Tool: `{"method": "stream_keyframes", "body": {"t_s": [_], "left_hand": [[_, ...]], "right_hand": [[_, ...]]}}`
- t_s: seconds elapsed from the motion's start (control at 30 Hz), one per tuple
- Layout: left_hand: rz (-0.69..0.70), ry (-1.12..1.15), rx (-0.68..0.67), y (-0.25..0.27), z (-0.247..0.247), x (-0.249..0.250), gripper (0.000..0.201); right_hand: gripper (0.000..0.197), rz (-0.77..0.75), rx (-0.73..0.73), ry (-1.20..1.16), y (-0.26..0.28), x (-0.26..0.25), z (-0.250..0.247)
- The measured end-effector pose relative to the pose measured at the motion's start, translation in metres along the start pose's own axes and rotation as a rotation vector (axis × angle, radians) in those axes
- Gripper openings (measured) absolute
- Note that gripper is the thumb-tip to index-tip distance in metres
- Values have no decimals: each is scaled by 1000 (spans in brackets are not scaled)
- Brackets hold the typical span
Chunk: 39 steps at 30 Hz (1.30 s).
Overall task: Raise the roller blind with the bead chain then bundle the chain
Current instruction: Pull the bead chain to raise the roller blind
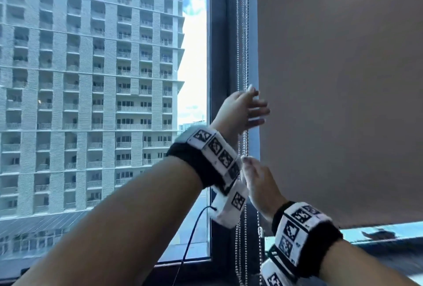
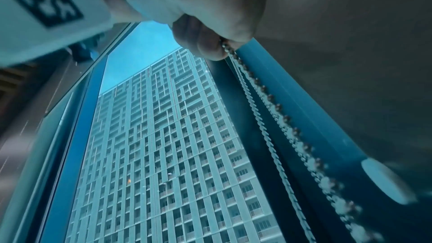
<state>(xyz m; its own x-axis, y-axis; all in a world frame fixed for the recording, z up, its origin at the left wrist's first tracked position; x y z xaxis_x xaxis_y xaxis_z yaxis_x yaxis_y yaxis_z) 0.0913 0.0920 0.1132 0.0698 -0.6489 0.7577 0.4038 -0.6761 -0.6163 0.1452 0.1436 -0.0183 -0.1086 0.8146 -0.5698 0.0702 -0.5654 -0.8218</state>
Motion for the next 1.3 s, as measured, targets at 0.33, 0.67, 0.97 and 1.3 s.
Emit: {"method": "stream_keyframes", "body": {"t_s": [0.33, 0.67, 0.97, 1.3], "left_hand": [[33, -47, 168, -1, -9, -33, 34], [-1, -47, 148, 31, -25, -76, 36], [-131, -59, 43, 85, -22, -137, 31], [-343, -108, -111, 73, -32, -143, 56]], "right_hand": [[62, 155, -141, -8, 39, 37, -5], [40, 109, 62, -85, -20, -14, -17], [25, 150, 64, -218, -70, -67, -10], [47, 38, 65, -27, -42, -44, -11]]}}
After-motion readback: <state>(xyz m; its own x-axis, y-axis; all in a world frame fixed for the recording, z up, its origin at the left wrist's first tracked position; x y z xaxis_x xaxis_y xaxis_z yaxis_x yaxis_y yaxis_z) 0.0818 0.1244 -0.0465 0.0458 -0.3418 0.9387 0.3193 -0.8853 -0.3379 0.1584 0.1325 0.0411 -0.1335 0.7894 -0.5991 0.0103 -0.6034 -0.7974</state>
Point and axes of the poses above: each hand's wrist, its own y-axis away from the middle knuckle, its own z-axis out of the palm, x = y × z, the point moved 3 cm from there along -y, towards the middle knuckle, and after that the axes turned 15 degrees about x, right-handed, at the moved point
